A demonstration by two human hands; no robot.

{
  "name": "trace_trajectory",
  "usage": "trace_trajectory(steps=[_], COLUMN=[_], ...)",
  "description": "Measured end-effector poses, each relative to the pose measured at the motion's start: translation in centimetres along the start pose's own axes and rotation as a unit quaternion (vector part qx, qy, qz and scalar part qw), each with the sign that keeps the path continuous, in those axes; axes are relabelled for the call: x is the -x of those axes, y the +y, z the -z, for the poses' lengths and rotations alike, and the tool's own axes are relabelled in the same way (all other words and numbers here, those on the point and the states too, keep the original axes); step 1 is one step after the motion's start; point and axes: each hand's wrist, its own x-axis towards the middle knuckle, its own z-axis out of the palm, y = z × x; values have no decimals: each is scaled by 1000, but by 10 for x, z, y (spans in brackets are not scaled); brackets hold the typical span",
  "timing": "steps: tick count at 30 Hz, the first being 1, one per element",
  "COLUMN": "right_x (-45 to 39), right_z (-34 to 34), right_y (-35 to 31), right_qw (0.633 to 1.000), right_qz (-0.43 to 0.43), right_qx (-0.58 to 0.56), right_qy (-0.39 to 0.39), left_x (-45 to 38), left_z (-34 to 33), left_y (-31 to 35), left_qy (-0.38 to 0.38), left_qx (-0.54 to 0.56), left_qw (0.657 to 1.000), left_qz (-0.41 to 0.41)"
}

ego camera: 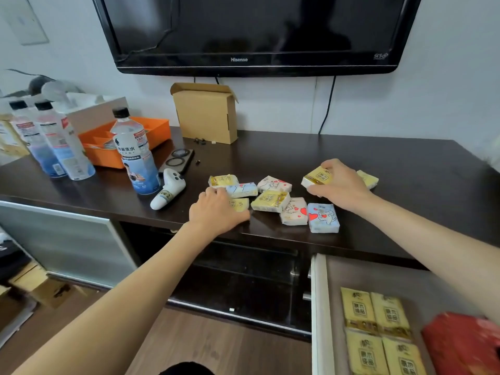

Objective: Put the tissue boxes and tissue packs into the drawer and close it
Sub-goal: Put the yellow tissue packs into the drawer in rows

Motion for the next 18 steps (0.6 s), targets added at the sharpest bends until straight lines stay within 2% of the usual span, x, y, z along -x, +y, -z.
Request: trace_trajectory(steps=[4,8,13,18], right_x=[26,52,93,139], right_z=[12,21,33,48], right_y=[-2,-4,0,13], right_qw=[999,995,991,991], right_qz=[31,63,87,113], right_qx=[-37,-80,-92,-34], right_qy=[-1,-14,-50,-63], left_x=[14,39,76,114], left_z=[15,27,39,30], left_y=[0,1,25,66], left_qy=[-11,-27,-139,-216], left_qx=[33,124,231,225], left_qw=[999,992,963,946], left_qz=[-3,4,-11,-93])
